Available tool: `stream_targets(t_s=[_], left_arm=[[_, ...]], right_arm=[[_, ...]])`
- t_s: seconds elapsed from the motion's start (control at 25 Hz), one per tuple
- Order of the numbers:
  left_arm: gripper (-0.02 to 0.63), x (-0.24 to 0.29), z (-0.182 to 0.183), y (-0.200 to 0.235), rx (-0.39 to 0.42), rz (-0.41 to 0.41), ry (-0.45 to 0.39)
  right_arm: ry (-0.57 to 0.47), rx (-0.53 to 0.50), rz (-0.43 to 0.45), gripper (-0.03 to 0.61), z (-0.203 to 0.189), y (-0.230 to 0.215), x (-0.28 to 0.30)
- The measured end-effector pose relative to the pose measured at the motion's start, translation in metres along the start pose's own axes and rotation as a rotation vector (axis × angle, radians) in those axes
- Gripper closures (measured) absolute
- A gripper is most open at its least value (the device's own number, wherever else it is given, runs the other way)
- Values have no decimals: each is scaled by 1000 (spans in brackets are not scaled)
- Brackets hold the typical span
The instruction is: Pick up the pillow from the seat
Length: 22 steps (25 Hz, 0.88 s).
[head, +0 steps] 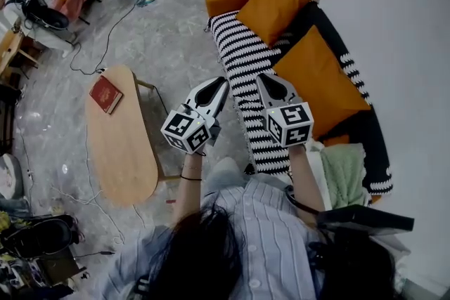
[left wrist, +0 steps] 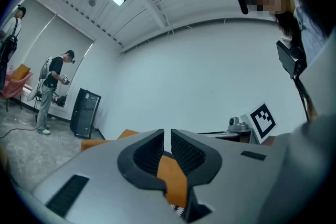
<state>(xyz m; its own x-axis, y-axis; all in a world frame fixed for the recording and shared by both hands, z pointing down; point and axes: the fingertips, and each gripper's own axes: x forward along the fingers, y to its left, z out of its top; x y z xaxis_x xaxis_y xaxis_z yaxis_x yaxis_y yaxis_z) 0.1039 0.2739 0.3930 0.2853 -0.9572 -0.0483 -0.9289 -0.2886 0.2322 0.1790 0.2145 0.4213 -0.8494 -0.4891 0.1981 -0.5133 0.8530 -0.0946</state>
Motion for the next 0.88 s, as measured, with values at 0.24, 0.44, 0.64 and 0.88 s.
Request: stream_targets(t_s=[0.24, 0.44, 0.64, 0.88], left_arm=[[582, 15, -5, 0, 2, -13, 20], [581, 27, -6, 11, 5, -19, 38], [581, 47, -3, 29, 3, -49, 44], [581, 79, 3, 64, -3, -101, 59]], right_arm=[[6, 17, 3, 549, -3, -12, 8], [5, 30, -3, 549, -1, -22, 22], [5, 38, -25, 549, 3, -35, 44], [1, 45, -62, 549, 17, -52, 87]])
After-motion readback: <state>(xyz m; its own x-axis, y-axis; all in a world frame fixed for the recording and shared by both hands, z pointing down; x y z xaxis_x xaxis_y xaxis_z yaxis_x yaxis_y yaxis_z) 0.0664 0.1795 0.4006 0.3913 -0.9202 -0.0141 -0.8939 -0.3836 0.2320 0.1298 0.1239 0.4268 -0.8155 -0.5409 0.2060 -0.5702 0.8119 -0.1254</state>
